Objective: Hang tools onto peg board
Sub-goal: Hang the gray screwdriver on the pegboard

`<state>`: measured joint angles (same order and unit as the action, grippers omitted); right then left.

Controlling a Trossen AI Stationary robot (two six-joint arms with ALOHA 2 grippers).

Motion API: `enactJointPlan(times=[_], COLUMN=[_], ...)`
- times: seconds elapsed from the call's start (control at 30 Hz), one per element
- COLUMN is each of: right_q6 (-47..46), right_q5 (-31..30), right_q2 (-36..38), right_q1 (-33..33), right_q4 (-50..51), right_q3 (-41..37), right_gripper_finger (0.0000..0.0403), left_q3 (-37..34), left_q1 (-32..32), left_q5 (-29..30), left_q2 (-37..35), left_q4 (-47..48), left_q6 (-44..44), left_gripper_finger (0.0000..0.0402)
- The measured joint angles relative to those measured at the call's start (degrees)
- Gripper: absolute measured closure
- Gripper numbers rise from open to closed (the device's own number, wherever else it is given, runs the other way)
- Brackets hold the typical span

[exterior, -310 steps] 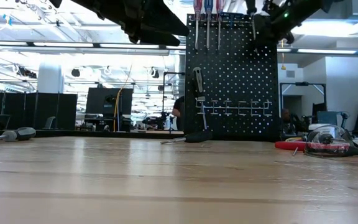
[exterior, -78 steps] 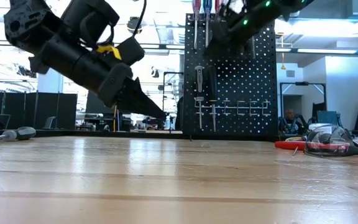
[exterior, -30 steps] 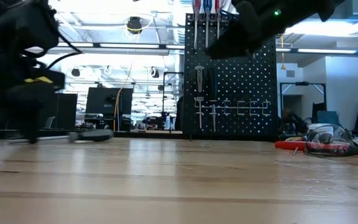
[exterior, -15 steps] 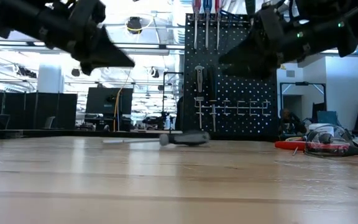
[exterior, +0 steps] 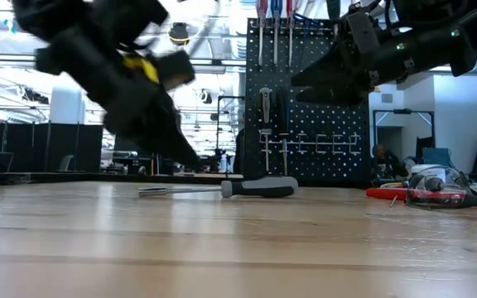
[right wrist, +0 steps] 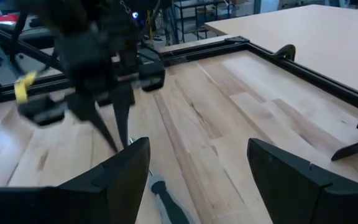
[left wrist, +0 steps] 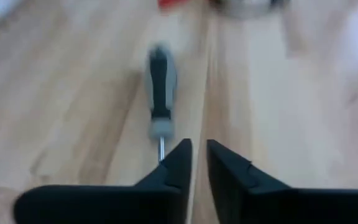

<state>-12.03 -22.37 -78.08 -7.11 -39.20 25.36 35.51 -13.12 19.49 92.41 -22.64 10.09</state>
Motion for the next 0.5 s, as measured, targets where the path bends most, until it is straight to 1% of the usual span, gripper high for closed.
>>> enactJointPlan(times=[0.17,0.23,0.27,0.33,0.4,0.47,0.5], right_q6=[-0.1,-0.1,-0.1,0.0,0.1,0.3,0.4], right_q5=[0.0,0.0,0.0,0.0,0.0,0.0,0.0], right_q2=[0.0,0.0,0.0,0.0,0.0,0.0,0.0], right_q1=[-0.3,-0.7,-1.0,-1.6,-2.0,-2.2,-2.4], right_q4=[0.6,0.9,1.2,1.3,1.5,2.2,2.8], right_q3=[0.0,0.0,0.0,0.0,0.0,0.1,0.1], right_gripper_finger=[0.0125,0.0125,0.0125,0.0125,0.0125,0.0125,0.0125], left_q3=[11.4,14.2,15.2,16.4,17.0,17.0,17.0], left_q1=[2.1,2.9,3.2,4.1,4.7,5.1,5.3], left_q5=[2.6,2.4,1.3,-2.1,-4.7,-5.8,-5.8], left_q2=[7.1,9.2,9.9,11.0,11.8,12.3,12.3], left_q4=[20.5,25.0,26.0,26.4,26.4,26.2,26.1], left_q6=[0.5,1.0,0.6,0.2,0.3,0.4,0.4], left_gripper_finger=[0.0278,0.0262,0.0258,0.0261,0.0280,0.0316,0.0340])
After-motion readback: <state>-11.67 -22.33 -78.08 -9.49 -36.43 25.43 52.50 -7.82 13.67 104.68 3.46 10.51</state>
